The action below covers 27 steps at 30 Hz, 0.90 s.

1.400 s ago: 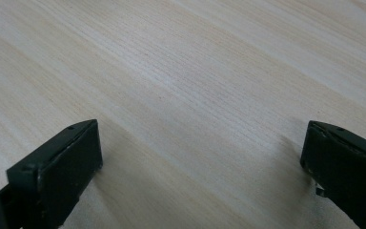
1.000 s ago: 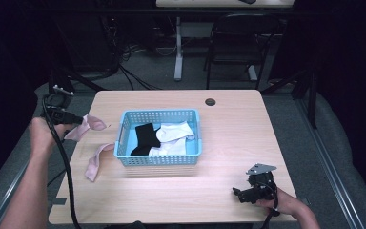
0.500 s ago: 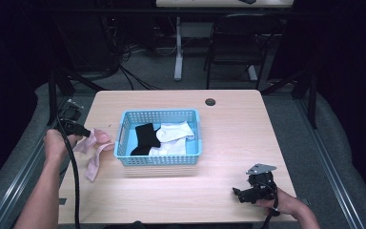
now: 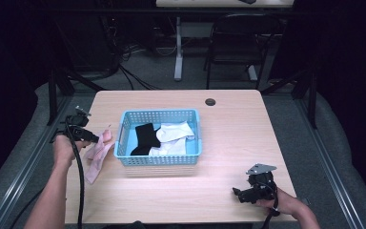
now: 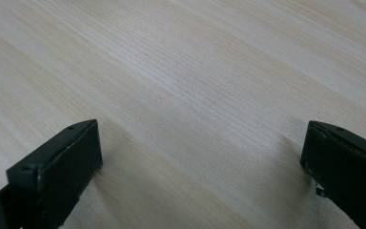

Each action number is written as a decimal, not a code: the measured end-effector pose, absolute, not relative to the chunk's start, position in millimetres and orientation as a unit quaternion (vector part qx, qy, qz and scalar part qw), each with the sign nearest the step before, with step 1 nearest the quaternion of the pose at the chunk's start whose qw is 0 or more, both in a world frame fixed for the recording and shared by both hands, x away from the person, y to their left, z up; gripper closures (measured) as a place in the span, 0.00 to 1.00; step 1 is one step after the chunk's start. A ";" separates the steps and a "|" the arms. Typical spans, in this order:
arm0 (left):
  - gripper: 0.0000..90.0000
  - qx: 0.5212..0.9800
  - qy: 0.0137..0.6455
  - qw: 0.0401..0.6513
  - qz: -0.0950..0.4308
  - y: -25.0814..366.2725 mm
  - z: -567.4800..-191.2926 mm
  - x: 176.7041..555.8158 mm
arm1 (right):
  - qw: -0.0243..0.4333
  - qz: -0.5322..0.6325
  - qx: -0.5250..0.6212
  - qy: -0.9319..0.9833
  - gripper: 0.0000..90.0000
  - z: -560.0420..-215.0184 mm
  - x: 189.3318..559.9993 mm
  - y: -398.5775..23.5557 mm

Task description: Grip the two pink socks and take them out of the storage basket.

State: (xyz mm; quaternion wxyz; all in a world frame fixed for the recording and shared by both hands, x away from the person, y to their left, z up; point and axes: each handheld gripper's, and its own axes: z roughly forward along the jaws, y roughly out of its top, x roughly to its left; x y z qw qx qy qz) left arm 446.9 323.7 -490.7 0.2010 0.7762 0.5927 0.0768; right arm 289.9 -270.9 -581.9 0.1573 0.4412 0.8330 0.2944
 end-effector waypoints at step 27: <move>0.00 0.761 0.603 0.212 0.112 343.9 -501.6 339.8 | 0.156 0.295 0.439 0.834 0.00 -581.7 289.5 -270.7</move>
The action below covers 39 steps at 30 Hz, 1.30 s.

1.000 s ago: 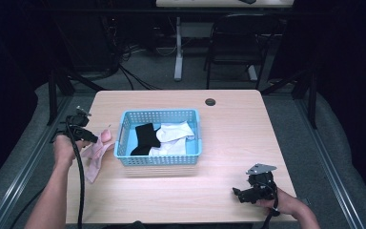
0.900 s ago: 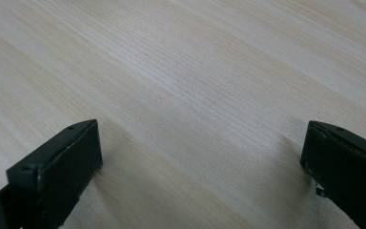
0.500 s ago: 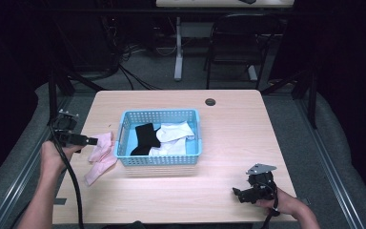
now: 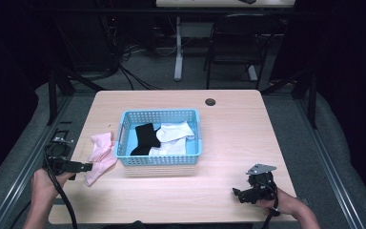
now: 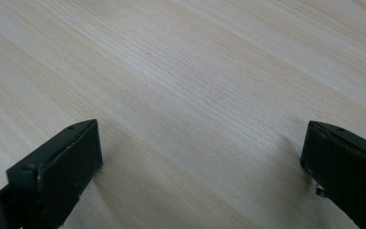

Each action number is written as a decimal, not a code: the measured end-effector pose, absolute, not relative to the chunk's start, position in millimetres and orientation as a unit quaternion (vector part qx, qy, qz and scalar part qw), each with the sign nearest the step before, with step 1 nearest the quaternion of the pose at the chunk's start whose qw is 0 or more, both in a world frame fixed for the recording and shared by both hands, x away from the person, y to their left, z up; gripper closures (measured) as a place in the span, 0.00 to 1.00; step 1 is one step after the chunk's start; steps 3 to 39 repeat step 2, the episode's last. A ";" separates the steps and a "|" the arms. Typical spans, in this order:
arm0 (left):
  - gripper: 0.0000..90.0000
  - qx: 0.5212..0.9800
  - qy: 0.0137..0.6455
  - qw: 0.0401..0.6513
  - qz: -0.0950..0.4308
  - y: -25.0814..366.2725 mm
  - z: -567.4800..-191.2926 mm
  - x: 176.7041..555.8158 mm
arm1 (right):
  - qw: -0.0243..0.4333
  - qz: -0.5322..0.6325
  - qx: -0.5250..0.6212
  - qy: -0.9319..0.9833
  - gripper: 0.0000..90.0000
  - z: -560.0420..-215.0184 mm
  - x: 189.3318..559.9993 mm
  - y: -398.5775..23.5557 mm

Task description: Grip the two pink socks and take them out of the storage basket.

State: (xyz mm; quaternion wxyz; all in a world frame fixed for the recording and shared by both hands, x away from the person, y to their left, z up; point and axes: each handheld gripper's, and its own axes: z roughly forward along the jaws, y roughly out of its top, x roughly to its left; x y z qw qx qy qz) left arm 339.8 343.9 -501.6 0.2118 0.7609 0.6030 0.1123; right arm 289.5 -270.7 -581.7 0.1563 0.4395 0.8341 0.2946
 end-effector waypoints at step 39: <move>0.00 0.759 0.605 0.213 0.110 345.3 -503.2 340.9 | 0.156 0.295 0.439 0.834 0.00 -581.7 289.5 -270.7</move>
